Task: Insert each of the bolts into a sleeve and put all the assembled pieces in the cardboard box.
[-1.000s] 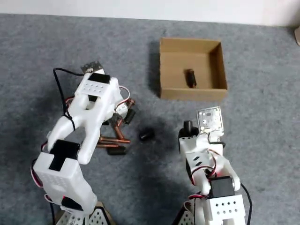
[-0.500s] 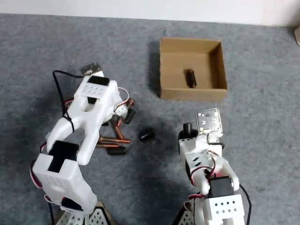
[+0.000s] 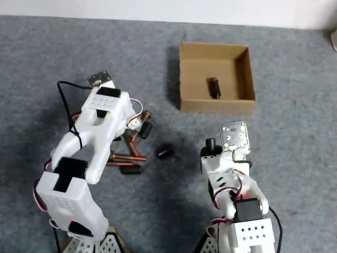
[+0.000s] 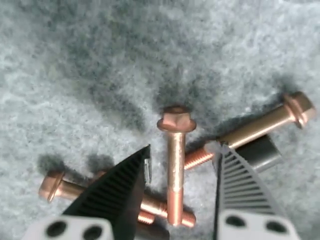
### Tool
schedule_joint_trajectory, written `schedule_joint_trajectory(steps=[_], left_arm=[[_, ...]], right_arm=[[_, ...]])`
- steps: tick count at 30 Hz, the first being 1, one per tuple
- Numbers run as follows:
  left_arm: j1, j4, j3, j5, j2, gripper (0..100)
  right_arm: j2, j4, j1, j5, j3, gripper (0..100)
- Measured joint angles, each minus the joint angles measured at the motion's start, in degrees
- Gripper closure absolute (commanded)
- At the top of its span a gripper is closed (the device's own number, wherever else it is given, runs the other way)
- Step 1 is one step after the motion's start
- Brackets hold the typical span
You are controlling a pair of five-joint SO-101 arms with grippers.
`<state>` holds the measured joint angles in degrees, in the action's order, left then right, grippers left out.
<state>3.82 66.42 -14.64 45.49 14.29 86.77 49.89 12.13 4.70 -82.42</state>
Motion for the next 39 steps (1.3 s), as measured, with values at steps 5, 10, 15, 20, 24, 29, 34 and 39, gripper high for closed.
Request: schedule_joint_trajectory(steps=[5,10,15,20,24,29,34,39], left_arm=[[-0.18,-0.88,2.99,0.00,6.15,93],[-0.09,1.76,8.79,-0.18,11.52,88],[-0.44,7.74,14.59,-0.18,15.21,87],[-0.44,10.90,18.64,-0.18,17.32,100],[0.09,11.34,20.04,-0.18,18.20,99],[1.14,11.34,20.04,-0.18,18.20,100],[1.85,12.75,20.13,-2.73,16.09,100],[3.08,13.89,20.22,-4.31,5.63,100]], right_arm=[[0.00,-1.32,0.00,0.00,-0.70,99.4],[0.00,-2.81,0.00,0.00,-2.29,99.4],[0.00,-3.78,0.00,0.97,-2.64,99.4],[0.00,-3.96,0.00,1.76,-2.64,99.4],[0.00,-3.96,0.00,1.93,-2.64,99.4],[0.00,-3.96,0.00,2.11,-2.81,99.4],[0.00,-3.96,0.00,2.11,-2.81,99.4],[0.00,-3.96,0.00,2.11,-2.81,99.4]])
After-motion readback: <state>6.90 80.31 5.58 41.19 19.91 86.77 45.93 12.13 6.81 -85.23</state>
